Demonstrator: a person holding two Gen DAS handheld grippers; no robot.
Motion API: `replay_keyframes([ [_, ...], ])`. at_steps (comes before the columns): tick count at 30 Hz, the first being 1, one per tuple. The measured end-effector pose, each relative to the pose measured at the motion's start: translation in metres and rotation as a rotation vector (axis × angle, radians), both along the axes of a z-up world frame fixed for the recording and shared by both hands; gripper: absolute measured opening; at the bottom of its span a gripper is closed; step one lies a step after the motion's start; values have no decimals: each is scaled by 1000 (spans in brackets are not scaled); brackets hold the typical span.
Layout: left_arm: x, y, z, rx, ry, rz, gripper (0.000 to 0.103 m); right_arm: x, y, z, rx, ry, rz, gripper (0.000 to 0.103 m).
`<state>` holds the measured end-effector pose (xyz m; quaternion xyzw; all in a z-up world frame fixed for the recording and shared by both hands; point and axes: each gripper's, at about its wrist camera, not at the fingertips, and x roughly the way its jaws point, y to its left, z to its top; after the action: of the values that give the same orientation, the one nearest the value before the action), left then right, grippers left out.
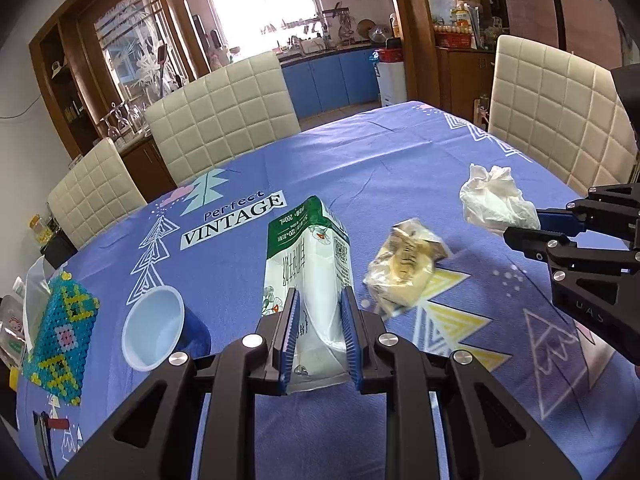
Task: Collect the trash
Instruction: 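Lift both items and carry them over the black bin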
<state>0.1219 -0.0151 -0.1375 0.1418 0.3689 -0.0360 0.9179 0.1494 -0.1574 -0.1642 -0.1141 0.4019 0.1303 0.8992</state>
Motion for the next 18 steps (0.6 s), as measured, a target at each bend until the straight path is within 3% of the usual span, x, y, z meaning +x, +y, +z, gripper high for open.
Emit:
replay_keyframes([
  [18, -62, -66, 20, -6, -43, -152, 21, -75, -65, 19, -14, -40, -89, 20],
])
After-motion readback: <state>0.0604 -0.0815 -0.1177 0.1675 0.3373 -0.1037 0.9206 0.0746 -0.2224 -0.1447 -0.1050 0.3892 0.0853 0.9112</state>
